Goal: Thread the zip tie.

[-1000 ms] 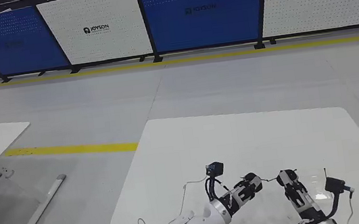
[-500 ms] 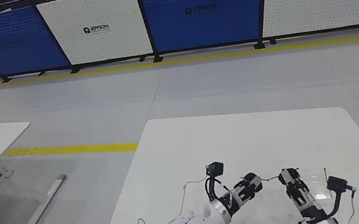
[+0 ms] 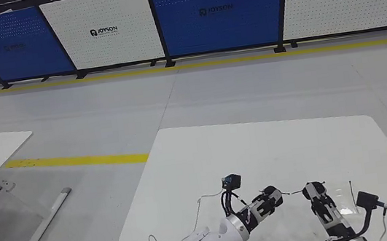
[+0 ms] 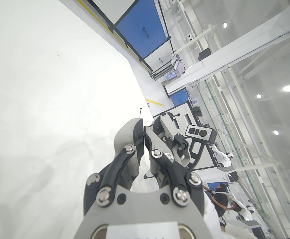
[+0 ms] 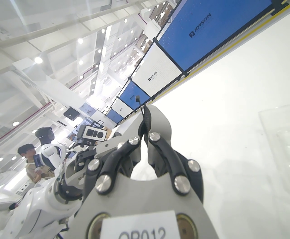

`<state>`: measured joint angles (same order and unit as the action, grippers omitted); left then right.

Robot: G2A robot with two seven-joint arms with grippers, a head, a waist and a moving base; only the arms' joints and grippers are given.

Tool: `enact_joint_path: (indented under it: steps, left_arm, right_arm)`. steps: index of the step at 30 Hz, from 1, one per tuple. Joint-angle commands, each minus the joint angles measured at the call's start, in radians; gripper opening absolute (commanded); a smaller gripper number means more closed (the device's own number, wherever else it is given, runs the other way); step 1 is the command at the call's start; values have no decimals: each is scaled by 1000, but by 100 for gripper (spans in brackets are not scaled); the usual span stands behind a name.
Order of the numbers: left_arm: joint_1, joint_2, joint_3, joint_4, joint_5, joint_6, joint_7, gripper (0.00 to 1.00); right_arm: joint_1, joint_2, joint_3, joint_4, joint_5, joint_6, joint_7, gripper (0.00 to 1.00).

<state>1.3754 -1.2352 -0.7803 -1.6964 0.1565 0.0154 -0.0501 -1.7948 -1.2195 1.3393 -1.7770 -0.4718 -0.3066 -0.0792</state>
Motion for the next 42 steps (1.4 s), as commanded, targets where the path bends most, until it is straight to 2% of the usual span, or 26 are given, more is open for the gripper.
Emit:
enact_joint_path:
  steps: [1, 13, 32, 42]
  left_arm:
    - [0, 0, 0, 0, 0, 0, 0, 0]
    - [0, 0, 0, 0, 0, 0, 0, 0]
    - [0, 0, 0, 0, 0, 0, 0, 0]
    - [0, 0, 0, 0, 0, 0, 0, 0]
  right_arm:
    - [2, -1, -1, 2, -1, 1, 4, 0]
    - [27, -6, -18, 21, -2, 17, 24, 0]
    - [44, -10, -30, 45, 27, -8, 72, 0]
    - [52, -11, -34, 51, 21, -3, 82, 0]
